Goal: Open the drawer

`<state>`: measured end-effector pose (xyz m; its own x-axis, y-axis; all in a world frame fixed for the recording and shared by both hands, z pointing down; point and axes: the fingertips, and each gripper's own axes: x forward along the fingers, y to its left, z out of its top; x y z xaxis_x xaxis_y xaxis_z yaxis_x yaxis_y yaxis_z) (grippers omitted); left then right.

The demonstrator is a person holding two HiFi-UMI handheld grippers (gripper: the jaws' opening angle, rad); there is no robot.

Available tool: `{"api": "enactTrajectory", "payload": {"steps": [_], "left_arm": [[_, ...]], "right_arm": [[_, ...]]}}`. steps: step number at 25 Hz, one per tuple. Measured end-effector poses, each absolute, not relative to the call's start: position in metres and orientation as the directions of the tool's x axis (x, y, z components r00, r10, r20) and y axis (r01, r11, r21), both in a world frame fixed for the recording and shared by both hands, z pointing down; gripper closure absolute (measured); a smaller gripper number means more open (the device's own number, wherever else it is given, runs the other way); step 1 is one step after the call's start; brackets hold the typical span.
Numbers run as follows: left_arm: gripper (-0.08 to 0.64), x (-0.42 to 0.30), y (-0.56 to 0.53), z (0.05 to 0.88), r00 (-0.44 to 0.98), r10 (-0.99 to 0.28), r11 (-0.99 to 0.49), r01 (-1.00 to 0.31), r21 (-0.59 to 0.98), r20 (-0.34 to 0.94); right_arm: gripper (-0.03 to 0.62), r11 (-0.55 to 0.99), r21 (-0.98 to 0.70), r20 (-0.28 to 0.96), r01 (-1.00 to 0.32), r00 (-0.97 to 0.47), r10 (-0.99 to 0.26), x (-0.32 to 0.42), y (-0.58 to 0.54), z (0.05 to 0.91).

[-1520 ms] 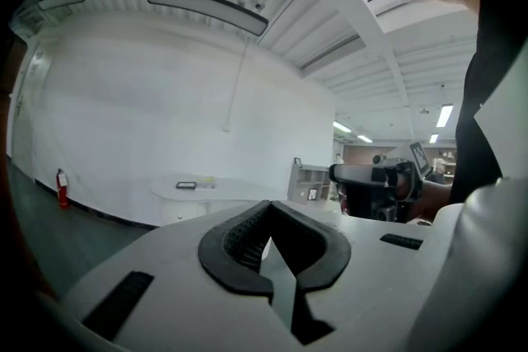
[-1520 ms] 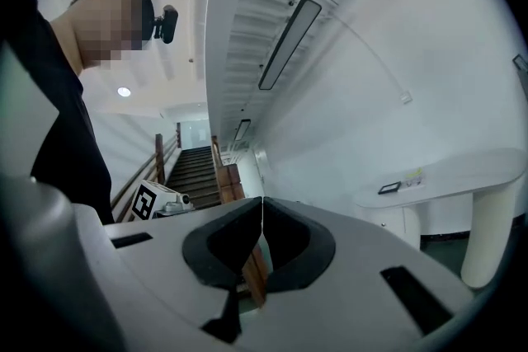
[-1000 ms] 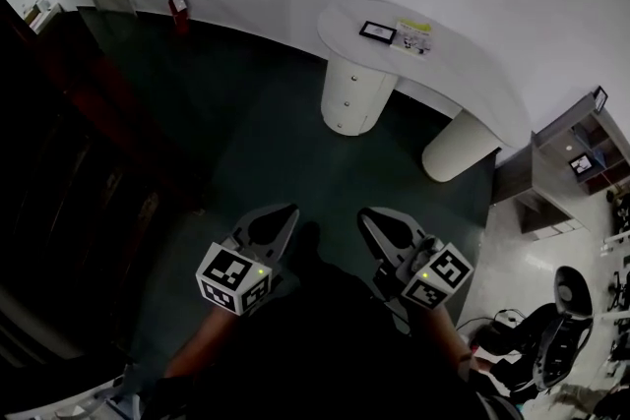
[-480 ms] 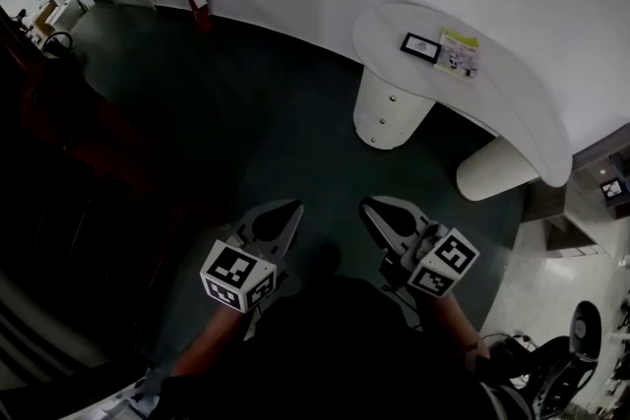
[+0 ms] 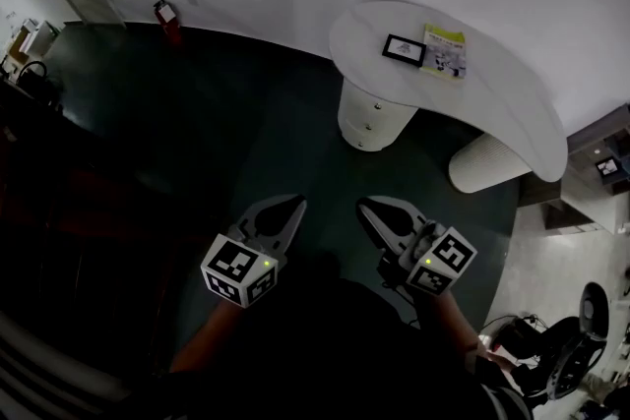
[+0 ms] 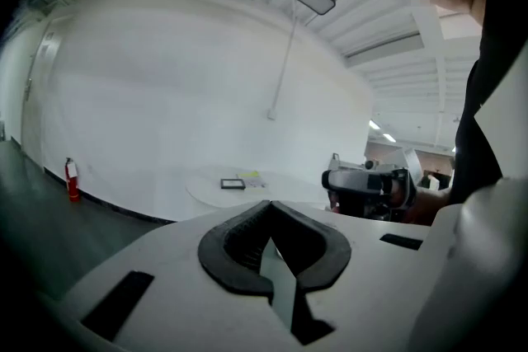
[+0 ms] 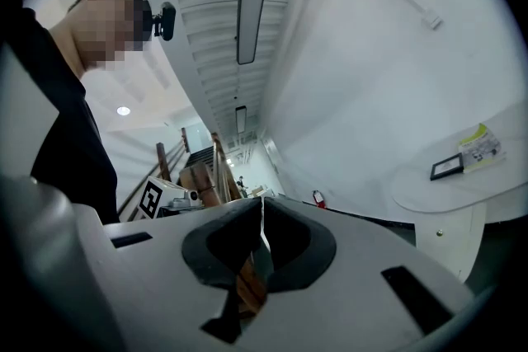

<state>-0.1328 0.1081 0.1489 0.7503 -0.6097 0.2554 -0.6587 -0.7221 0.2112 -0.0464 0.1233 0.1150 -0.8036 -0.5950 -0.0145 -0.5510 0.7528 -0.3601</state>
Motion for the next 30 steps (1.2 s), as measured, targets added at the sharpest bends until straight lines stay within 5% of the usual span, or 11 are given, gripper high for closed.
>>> {"api": "enactTrajectory", "payload": {"steps": [16, 30], "left_arm": [[0.549, -0.106, -0.120, 0.166, 0.914, -0.259, -0.922, -0.330, 0.201, 0.312], [0.549, -0.021, -0.187, 0.225, 0.926, -0.145, -0.957, -0.221, 0.188, 0.349]], "right_arm": [[0.575, 0.486, -0.434, -0.002, -0.759, -0.538, -0.843, -0.041, -0.072, 0.115], [0.575, 0.371, -0.453, 0.064, -0.811, -0.445, -0.894, 0.044, -0.124, 0.192]]}}
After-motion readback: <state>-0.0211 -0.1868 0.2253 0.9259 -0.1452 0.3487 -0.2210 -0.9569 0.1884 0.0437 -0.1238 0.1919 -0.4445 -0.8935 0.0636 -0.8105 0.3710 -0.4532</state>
